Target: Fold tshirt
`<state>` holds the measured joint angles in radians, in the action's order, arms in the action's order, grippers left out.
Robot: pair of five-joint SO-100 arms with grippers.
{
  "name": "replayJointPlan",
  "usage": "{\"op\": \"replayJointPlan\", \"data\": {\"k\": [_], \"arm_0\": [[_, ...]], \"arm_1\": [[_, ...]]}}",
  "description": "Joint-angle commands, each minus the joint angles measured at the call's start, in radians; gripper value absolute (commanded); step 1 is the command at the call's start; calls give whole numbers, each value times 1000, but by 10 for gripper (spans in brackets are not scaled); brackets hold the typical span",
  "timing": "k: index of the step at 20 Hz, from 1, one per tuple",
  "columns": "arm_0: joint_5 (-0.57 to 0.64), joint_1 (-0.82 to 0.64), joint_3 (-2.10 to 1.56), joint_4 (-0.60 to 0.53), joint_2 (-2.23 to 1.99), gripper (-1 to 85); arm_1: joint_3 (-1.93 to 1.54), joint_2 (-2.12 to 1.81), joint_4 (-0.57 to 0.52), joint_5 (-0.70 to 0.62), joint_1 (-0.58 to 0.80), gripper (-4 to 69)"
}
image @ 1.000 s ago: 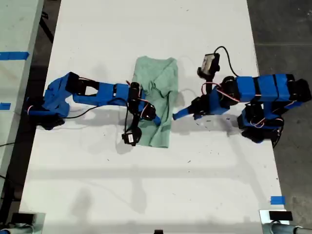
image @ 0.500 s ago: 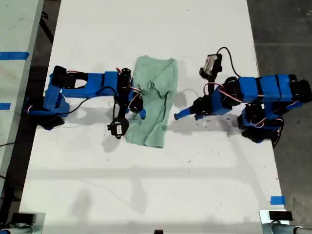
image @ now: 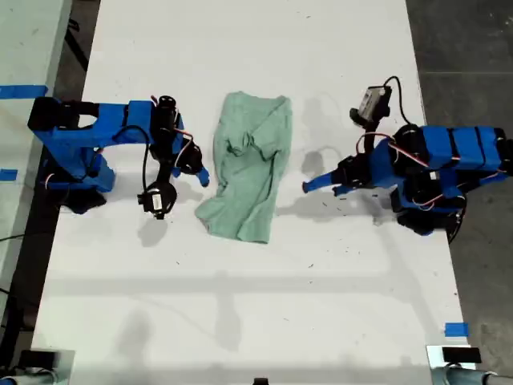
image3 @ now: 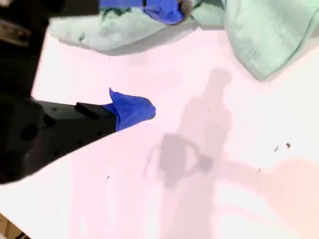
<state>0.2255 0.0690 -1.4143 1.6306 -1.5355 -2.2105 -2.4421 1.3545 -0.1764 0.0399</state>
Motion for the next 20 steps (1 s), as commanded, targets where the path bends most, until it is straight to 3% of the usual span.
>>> {"op": "replayJointPlan", "data": {"k": [1,4,9,13,15,20], "arm_0": [[3,51,11,-86,-8,222],[11,114,12,-249,129,216],[-15,147,5,-379,339,200],[-67,149,-126,-459,288,91],[-91,146,-169,-446,209,13],[-201,133,-118,-187,31,1]], "arm_1": [[5,-31,-3,11,-18,359],[-9,-29,-23,11,-23,356],[-20,-25,-48,11,-29,352],[-48,-25,-60,21,-38,350],[-61,-26,-77,23,-40,349],[-75,-26,-104,14,-37,344]]}}
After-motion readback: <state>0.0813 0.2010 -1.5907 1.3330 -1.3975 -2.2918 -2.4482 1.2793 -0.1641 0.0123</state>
